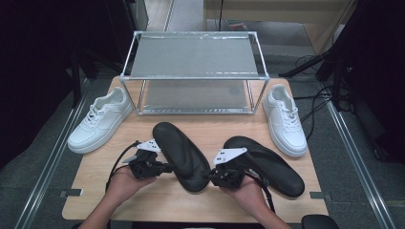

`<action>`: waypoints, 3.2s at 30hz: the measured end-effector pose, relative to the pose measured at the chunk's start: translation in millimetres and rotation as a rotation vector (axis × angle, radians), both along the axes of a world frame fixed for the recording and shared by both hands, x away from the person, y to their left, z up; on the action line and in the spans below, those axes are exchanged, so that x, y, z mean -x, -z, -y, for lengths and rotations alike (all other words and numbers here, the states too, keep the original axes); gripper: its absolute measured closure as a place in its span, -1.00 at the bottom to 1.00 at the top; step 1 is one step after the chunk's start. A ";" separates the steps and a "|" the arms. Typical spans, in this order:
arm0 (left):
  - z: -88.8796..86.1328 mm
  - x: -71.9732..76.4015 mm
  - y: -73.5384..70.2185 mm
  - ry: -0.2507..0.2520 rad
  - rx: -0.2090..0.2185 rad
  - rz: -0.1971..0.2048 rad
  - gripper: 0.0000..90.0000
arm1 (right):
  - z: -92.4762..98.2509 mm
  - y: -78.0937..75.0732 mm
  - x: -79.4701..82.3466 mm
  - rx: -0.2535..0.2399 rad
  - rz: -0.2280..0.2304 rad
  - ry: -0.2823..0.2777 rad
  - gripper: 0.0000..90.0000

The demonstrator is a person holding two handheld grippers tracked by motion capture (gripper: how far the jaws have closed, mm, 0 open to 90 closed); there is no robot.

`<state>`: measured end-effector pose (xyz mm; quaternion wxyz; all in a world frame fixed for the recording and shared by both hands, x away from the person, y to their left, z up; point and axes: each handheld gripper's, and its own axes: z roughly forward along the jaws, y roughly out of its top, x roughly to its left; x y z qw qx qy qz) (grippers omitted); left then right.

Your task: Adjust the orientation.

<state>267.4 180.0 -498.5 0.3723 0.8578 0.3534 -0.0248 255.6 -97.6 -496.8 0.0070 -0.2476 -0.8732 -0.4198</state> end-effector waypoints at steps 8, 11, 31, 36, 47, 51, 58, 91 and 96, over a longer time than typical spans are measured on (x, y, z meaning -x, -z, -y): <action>-1.7 -2.9 -11.2 0.018 0.016 0.039 0.99 | -0.5 3.2 2.8 0.003 -0.007 0.019 0.94; -9.8 -9.0 -19.2 0.022 0.031 0.042 0.97 | 0.3 1.6 6.6 -0.007 -0.001 0.030 0.94; -27.6 -94.6 -30.4 0.024 -0.017 0.063 1.00 | -33.0 5.6 18.1 -0.018 0.024 0.012 0.94; -23.4 -98.0 -11.2 0.033 -0.046 0.050 1.00 | -49.6 19.3 20.9 0.009 0.006 -0.023 0.94; -23.3 -102.2 10.2 0.036 -0.111 0.020 1.00 | -52.5 34.9 20.0 0.052 -0.034 -0.031 0.98; -26.0 -100.3 10.8 0.035 -0.103 0.019 1.00 | -51.3 34.8 20.0 0.058 -0.028 -0.037 1.00; -32.1 -94.1 11.1 0.023 -0.101 0.016 0.99 | -49.0 34.6 17.2 0.060 -0.040 -0.032 1.00; -54.2 -54.6 10.9 -0.029 -0.098 -0.011 0.99 | -34.0 28.2 -14.5 0.113 -0.064 0.026 1.00; -52.6 -49.4 10.7 -0.045 -0.099 -0.012 0.99 | -30.0 27.9 -25.1 0.105 -0.071 0.050 1.00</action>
